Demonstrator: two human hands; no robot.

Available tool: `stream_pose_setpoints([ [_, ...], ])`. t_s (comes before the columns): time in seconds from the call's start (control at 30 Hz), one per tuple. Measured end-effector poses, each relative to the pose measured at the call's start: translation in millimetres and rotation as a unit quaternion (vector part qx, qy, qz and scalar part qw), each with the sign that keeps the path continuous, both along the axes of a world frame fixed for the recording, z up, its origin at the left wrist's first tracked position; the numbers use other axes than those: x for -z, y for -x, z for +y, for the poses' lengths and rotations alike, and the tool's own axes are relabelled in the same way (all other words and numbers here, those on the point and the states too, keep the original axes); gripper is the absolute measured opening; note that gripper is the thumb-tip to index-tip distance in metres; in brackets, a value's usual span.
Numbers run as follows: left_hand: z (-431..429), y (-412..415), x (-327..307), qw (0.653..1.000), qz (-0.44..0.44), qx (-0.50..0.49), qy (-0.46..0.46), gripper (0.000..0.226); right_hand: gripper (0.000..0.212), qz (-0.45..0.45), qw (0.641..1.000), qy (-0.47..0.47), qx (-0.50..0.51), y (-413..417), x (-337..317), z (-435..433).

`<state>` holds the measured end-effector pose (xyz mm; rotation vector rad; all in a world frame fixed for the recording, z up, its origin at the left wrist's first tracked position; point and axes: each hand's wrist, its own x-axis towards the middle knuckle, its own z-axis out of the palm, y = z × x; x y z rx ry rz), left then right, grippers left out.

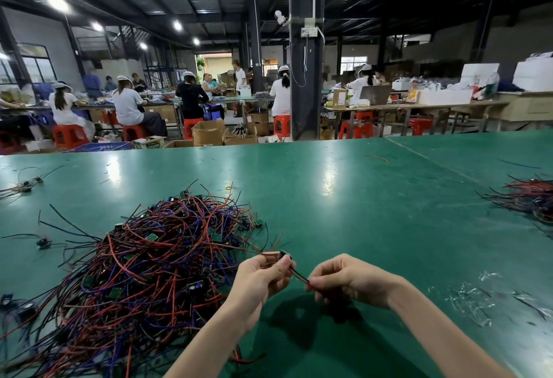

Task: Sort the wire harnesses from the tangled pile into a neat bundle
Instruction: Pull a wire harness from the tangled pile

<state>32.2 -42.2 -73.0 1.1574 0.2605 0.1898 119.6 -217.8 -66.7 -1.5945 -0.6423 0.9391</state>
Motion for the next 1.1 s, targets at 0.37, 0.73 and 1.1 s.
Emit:
stream_pose_setpoints([
  [0.37, 8.4, -3.4, 0.6, 0.999, 0.006, 0.008, -0.043, 0.018, 0.012, -0.072, 0.997, 0.026, -0.010, -0.8, -9.4, -8.6],
  [0.73, 3.9, -4.5, -0.8, 0.999, 0.003, -0.001, 0.047, 0.018, 0.020, -0.128, 0.985, 0.115, -0.029, -5.5, -12.0, -13.6],
  [1.1, 2.9, -5.0, 0.8, 0.999, -0.003, 0.003, 0.051, 0.016, 0.023, -0.187, 0.972, 0.140, -0.030, -11.5, -10.6, -22.5],
])
